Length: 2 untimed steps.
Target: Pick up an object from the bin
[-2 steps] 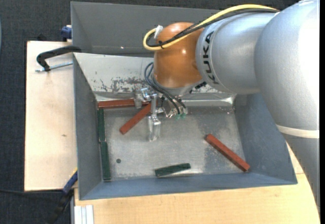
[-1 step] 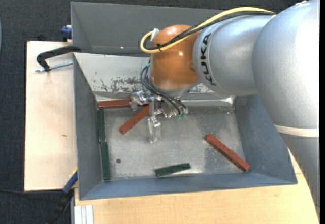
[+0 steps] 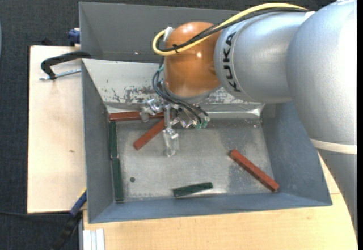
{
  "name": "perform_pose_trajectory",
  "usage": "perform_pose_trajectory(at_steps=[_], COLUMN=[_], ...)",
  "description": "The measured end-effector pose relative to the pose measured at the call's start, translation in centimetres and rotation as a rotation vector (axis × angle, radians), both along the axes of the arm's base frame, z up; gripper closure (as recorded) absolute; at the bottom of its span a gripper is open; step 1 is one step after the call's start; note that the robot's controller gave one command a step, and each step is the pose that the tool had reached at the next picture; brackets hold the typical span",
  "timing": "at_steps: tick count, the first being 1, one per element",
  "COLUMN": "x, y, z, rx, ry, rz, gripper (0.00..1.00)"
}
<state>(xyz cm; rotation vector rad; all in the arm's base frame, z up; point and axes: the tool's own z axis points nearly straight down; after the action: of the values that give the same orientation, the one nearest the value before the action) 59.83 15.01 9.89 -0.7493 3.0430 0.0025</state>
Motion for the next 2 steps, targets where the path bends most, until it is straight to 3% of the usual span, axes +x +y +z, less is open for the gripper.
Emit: perform_pose_trajectory(at_steps=[1,2], x=[0.06,0.11], y=[0.07,0.63], z=[-2.94,-2.76], rx=[-0.003,-0.001], ry=[0.007,0.003], rz=[0.208,0.204], gripper=[0.00,1.00])
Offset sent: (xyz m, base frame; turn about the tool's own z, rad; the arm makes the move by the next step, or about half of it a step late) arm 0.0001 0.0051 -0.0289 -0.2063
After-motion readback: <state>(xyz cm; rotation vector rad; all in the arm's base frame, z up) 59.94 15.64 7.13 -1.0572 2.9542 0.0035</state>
